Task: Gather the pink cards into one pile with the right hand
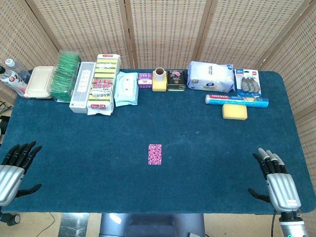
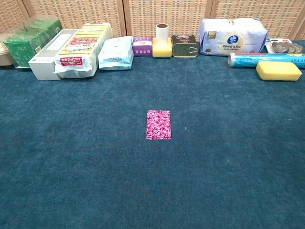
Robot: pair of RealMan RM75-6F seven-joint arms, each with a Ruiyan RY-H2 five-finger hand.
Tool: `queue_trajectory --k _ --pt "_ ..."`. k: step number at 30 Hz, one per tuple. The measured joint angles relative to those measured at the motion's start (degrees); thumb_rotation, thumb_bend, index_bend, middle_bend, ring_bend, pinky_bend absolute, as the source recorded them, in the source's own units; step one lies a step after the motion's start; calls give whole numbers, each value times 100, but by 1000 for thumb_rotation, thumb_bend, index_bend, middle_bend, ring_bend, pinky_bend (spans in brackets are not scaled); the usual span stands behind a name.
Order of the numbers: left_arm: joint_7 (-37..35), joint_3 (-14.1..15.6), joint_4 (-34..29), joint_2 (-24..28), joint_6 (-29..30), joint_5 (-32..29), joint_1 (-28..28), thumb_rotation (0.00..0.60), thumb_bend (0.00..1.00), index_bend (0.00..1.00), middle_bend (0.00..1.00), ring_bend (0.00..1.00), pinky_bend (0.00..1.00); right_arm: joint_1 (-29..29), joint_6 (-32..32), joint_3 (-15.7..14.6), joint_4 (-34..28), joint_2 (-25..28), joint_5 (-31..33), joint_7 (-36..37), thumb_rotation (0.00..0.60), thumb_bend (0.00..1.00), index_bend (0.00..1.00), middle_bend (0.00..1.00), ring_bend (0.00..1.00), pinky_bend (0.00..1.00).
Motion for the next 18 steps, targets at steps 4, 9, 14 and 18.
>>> queue_trajectory --k 4,9,14,18 --pt "65 -5 -47 10 -85 -76 -12 600 57 0 0 0 3 25 -54 -28 -5 3 -37 13 600 0 105 76 0 0" --pt "0 -6 -67 39 -71 -71 -10 600 58 0 0 0 3 149 -297 -71 -105 3 -108 112 600 0 113 94 0 0" --pt "-50 8 -70 54 -77 0 -22 600 57 0 0 0 3 560 -958 -51 -253 30 -158 187 600 0 117 122 0 0" --pt "-57 12 -71 55 -109 -3 -34 600 57 0 0 0 3 936 -1478 36 -358 7 -123 230 600 0 118 143 0 0"
